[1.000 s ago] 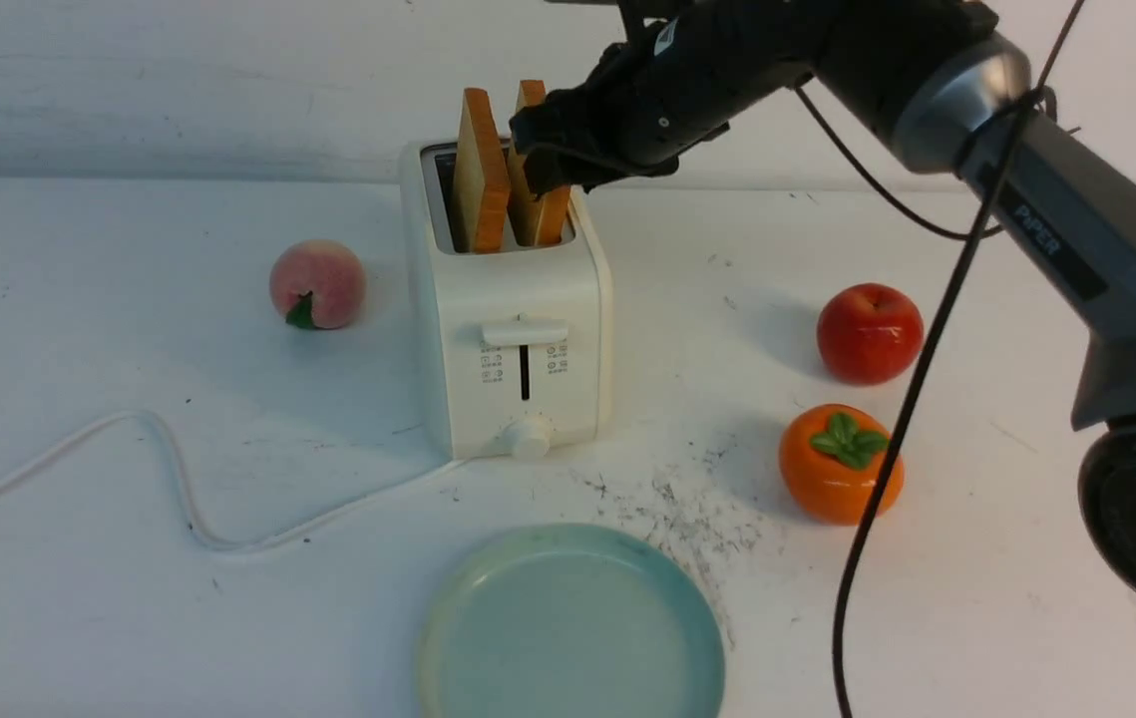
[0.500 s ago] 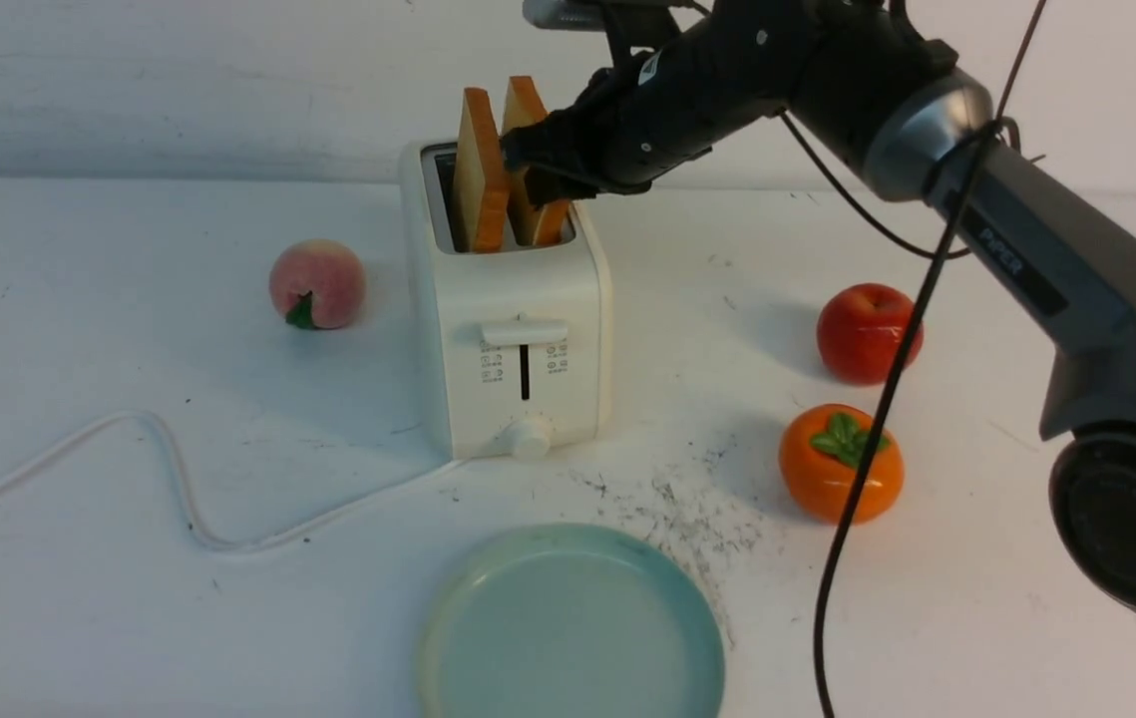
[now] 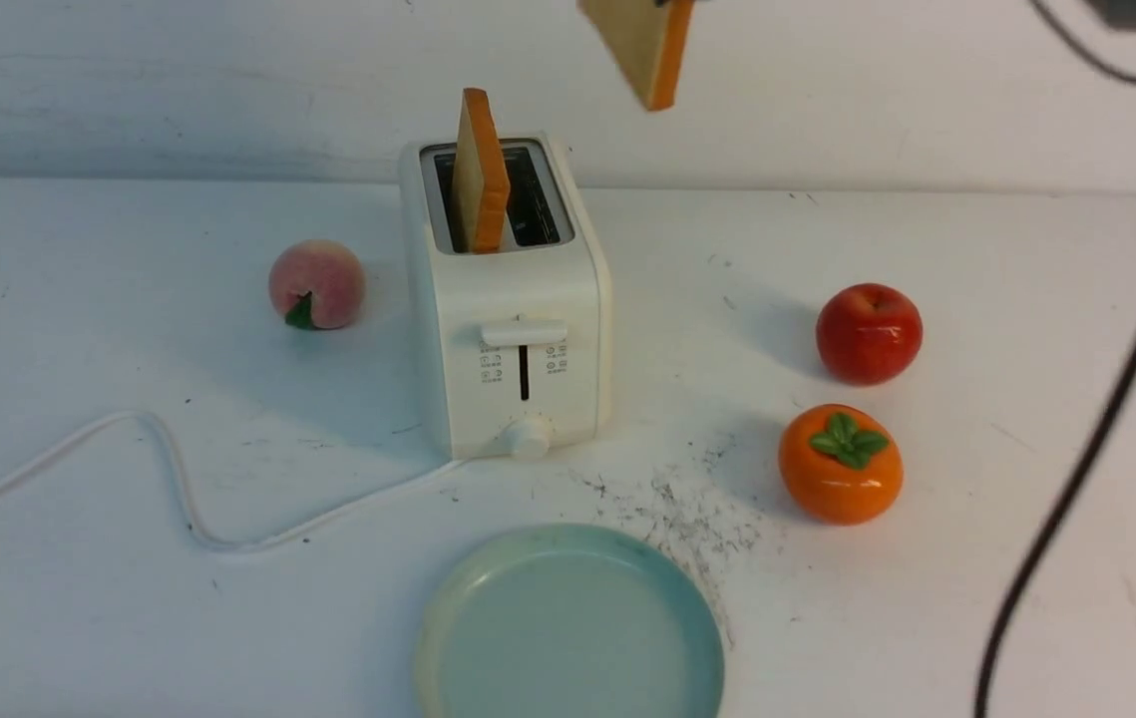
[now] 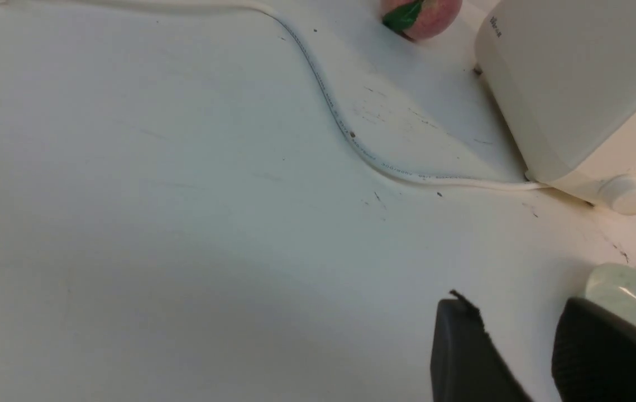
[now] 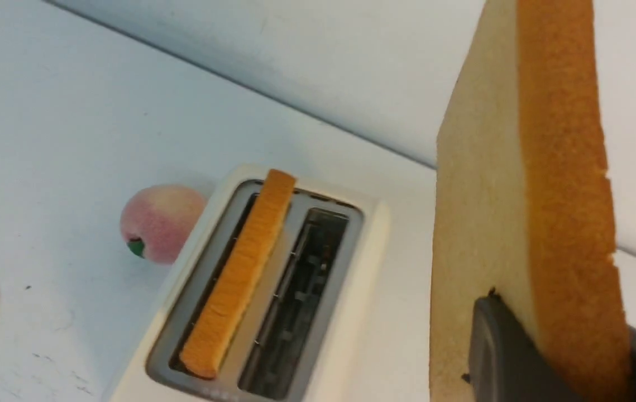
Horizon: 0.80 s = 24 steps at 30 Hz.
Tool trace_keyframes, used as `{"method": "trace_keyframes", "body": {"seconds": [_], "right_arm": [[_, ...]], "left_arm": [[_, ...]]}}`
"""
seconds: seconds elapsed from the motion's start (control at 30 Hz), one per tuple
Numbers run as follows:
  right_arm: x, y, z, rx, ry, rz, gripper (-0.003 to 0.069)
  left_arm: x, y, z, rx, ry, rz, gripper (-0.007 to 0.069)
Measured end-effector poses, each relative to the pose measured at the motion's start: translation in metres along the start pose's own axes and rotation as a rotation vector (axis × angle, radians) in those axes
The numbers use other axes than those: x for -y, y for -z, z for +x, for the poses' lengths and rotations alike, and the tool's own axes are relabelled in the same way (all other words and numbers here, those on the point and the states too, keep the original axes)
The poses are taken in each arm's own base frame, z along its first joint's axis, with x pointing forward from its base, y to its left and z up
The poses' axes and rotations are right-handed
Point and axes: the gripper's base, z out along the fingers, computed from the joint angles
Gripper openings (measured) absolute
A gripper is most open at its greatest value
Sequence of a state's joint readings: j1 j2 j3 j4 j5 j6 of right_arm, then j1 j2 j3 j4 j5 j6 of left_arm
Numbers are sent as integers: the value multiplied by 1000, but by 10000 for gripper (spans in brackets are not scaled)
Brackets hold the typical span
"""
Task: Take toasted bread from bread machine on white table place on plate.
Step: 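Place the held slice of bread on top of the slice on the plate with the right gripper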
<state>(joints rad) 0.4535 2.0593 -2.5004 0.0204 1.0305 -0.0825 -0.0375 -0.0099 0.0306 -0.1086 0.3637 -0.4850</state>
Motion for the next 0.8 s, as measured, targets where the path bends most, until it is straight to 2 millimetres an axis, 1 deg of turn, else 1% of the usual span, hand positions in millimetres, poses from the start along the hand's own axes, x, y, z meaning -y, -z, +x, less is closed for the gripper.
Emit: {"method": "trace_keyframes", "body": {"seconds": [0.03,0.07,0.1,0.17,0.23,0.27,0.3,0.33,0.37,0.4,0.43,0.47,0.5,0.57,0.6,0.63,0.67,0.7,0.73,0.77,0.8], "right_arm": [[2,18,-4,-5,10,17,106],[6,48,-9,-32,32,63,106],[8,58,-9,-46,43,88,106],[14,87,-12,-66,62,155,106],[21,111,-15,-54,75,237,106],[24,121,-15,-46,76,279,106],[25,125,-15,-43,75,290,106],[27,138,-14,-42,63,317,106],[27,145,-11,-49,52,320,106],[27,146,-10,-51,50,320,106],[25,154,0,-84,30,305,106],[23,156,6,-102,7,285,106],[23,157,7,-108,5,285,106],[10,157,42,-227,-79,168,106],[9,157,42,-226,-85,159,106],[0,149,67,-321,-124,74,106],[-6,143,85,-389,-137,28,106],[-8,141,88,-403,-147,6,106],[-17,129,115,-505,-162,-76,106],[-24,119,133,-565,-165,-135,106],[-31,105,157,-620,-165,-202,106]], "left_arm": [[0,0,0,0,0,0,239],[0,0,0,0,0,0,239],[0,0,0,0,0,0,239],[0,0,0,0,0,0,239],[0,0,0,0,1,0,239],[0,0,0,0,1,0,239],[0,0,0,0,1,0,239],[0,0,0,0,1,0,239],[0,0,0,0,1,0,239],[0,0,0,0,1,0,239],[0,0,0,0,1,0,239],[0,0,0,0,1,0,239],[0,0,0,0,1,0,239],[0,0,0,0,1,0,239],[0,0,0,0,1,0,239],[0,0,0,0,1,0,239],[0,0,0,0,1,0,239],[0,0,0,0,1,0,239],[0,0,0,0,1,0,239],[0,0,0,0,1,0,239],[0,0,0,0,1,0,239]]}}
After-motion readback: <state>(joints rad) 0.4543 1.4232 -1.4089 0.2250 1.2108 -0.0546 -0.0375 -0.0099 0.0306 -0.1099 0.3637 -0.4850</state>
